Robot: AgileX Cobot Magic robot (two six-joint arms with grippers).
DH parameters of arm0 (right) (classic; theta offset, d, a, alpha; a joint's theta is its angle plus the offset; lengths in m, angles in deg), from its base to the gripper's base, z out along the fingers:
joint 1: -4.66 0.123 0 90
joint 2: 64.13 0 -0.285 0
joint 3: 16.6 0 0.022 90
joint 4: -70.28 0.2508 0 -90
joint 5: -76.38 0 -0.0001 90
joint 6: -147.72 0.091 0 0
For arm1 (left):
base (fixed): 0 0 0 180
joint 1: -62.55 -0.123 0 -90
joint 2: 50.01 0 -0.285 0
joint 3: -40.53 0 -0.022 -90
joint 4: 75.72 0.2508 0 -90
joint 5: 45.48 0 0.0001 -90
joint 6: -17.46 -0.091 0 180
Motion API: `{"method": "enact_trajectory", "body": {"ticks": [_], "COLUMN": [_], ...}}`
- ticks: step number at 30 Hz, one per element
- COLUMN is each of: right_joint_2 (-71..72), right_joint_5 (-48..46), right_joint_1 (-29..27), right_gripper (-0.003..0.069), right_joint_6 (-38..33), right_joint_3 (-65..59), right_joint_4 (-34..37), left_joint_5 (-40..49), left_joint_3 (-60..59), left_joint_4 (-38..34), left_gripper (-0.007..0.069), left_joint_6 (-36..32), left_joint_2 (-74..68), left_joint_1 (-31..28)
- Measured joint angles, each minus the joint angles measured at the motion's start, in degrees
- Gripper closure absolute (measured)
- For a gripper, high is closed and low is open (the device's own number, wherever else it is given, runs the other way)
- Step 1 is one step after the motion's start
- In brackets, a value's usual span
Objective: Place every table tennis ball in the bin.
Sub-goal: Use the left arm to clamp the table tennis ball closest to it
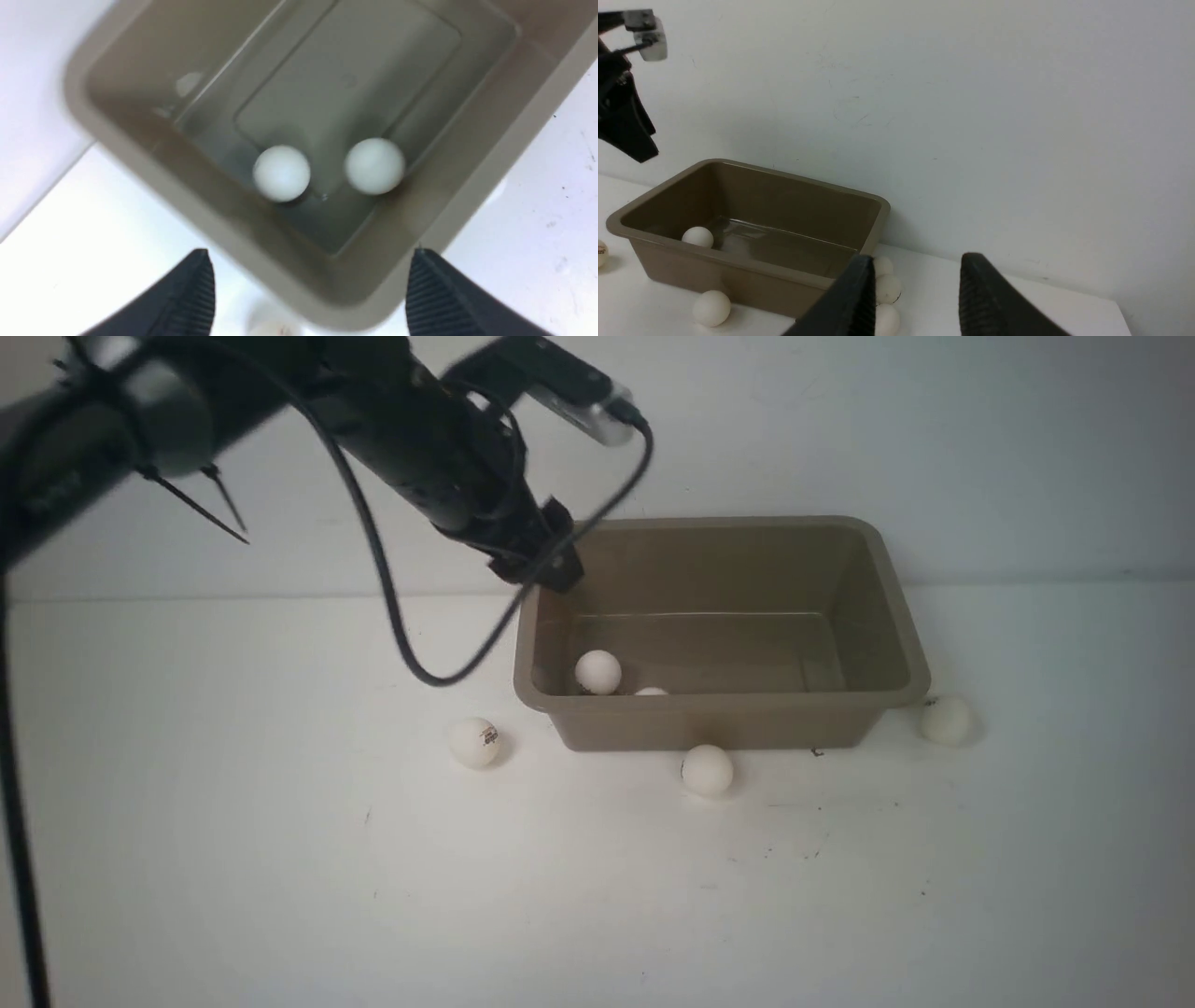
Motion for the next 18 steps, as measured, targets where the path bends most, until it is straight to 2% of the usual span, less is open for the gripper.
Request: {"method": "enact_trajectory", "body": {"ticks": [7, 12, 18], "right_joint_2": [0.0, 0.0, 0.0], "right_joint_5": [-0.1, -0.1, -0.1], "right_joint_1": [0.0, 0.0, 0.0], "right_gripper": [0.0416, 0.0416, 0.0416], "right_joint_6": [-0.2, -0.2, -0.3], "right_joint_3": [0.0, 0.0, 0.0], "right_joint_4": [0.0, 0.0, 0.0], "left_joint_5": [6.3, 11.1, 9.0], "left_joint_3": [0.0, 0.0, 0.0], "left_joint_4": [0.2, 0.6, 2.3], "left_gripper": [0.0136, 0.0136, 0.0167], "left_joint_6": [1.1, 5.4, 7.5], "left_joint_2": [3.4, 5.6, 6.1], "left_joint_1": [-3.3, -3.9, -2.6]}}
